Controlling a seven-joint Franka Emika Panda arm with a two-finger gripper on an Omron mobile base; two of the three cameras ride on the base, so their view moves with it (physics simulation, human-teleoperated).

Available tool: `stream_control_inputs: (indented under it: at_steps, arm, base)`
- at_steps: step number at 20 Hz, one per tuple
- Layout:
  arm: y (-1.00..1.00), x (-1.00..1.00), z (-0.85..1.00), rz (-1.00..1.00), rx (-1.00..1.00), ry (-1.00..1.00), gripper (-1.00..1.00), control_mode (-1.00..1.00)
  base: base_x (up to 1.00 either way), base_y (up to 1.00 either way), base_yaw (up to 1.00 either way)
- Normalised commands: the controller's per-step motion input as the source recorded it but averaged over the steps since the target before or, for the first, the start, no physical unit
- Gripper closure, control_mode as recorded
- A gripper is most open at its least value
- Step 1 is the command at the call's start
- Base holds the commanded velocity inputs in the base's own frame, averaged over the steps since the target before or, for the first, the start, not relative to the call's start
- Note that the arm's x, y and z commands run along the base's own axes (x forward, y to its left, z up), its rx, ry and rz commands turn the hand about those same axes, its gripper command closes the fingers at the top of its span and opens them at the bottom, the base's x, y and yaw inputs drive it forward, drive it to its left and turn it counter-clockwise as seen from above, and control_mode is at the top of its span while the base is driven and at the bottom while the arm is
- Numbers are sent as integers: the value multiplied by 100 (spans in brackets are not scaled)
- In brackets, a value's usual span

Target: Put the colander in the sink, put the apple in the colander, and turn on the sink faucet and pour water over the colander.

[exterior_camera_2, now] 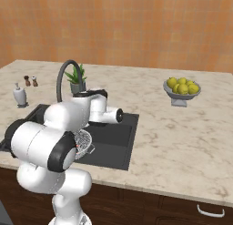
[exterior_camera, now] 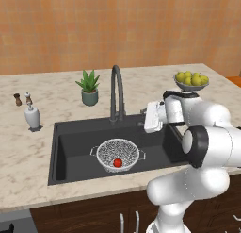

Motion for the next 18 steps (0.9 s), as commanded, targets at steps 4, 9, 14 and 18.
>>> stream_control_inputs:
  at_steps: [4,9,14,18]
  arm:
    - [-16,60,10,0,30,-6,-100,-100]
    - [2,59,0,0,14,-12,-100,-100]
    - [1,54,7,-4,1,-1,-100,-100]
    - [0,48,1,-5,0,0,-100,-100]
  base:
    - [0,0,0]
    - [0,0,0]
    - [0,0,0]
    - [0,0,0]
